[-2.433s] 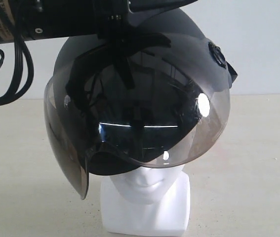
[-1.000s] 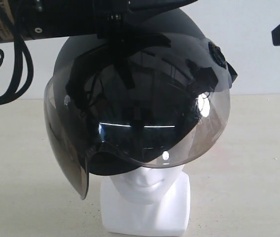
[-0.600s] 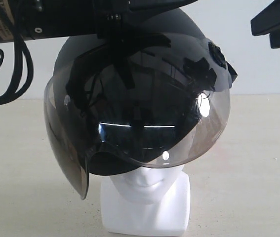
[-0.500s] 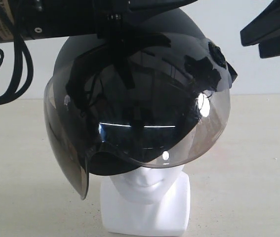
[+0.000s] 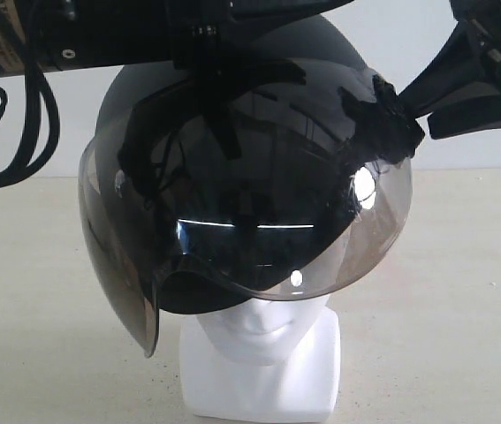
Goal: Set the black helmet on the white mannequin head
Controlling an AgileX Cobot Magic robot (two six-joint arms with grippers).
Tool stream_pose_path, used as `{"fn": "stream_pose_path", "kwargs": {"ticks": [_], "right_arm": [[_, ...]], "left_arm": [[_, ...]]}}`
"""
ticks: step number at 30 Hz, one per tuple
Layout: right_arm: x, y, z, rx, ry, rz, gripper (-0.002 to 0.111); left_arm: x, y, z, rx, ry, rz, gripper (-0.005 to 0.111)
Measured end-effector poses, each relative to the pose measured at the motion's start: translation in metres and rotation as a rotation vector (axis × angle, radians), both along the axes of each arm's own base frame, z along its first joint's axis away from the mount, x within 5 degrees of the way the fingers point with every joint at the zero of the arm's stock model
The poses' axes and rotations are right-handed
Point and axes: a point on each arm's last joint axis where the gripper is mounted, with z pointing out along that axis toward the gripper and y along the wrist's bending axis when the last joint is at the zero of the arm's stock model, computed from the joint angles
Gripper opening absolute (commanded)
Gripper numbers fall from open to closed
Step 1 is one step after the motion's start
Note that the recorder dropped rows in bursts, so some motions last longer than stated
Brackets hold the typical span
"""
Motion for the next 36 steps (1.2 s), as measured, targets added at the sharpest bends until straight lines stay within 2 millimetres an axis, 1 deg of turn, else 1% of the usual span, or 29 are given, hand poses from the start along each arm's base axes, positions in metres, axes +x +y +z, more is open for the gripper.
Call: {"fn": "stream_pose_path", "kwargs": {"ticks": [5, 6, 7, 8, 11, 17, 25, 27, 31, 34, 36], "right_arm": [[0.002, 0.001, -0.006, 0.000, 0.044, 0.025, 0.044], [0.003, 0.001, -0.007, 0.002, 0.053, 0.030, 0.043], [0.002, 0.001, -0.008, 0.002, 0.057, 0.033, 0.040], [0.002, 0.001, -0.008, 0.002, 0.059, 0.035, 0.032], [0.003, 0.001, -0.009, 0.002, 0.063, 0.037, -0.001], [0.002, 0.002, -0.009, 0.005, 0.071, 0.045, 0.000], [0.001, 0.002, -0.010, 0.005, 0.077, 0.047, 0.000], [0.000, 0.002, -0.015, 0.005, 0.094, 0.046, 0.000], [-0.003, 0.003, -0.034, 0.015, 0.144, 0.047, 0.000], [-0.007, 0.003, -0.052, 0.004, 0.190, 0.062, 0.000], [-0.010, 0.003, -0.061, 0.000, 0.211, 0.073, 0.000]], "left_arm": [[0.001, 0.000, 0.000, 0.001, 0.002, 0.006, 0.004], [0.001, 0.000, 0.000, 0.001, 0.002, 0.006, 0.004], [0.001, 0.000, 0.000, 0.001, 0.002, 0.006, 0.004], [0.001, 0.000, 0.000, 0.001, 0.002, 0.006, 0.004], [0.000, 0.001, 0.001, 0.001, 0.001, 0.013, 0.004], [-0.008, 0.007, 0.011, 0.006, 0.004, 0.067, 0.004], [-0.020, 0.021, 0.021, 0.063, -0.060, 0.166, 0.004], [-0.026, 0.025, 0.030, 0.060, -0.092, 0.184, 0.004], [-0.038, 0.034, 0.042, 0.081, -0.138, 0.222, 0.004], [-0.042, 0.037, 0.042, 0.118, -0.137, 0.229, 0.004], [-0.041, 0.037, 0.040, 0.137, -0.124, 0.229, 0.004]]}}
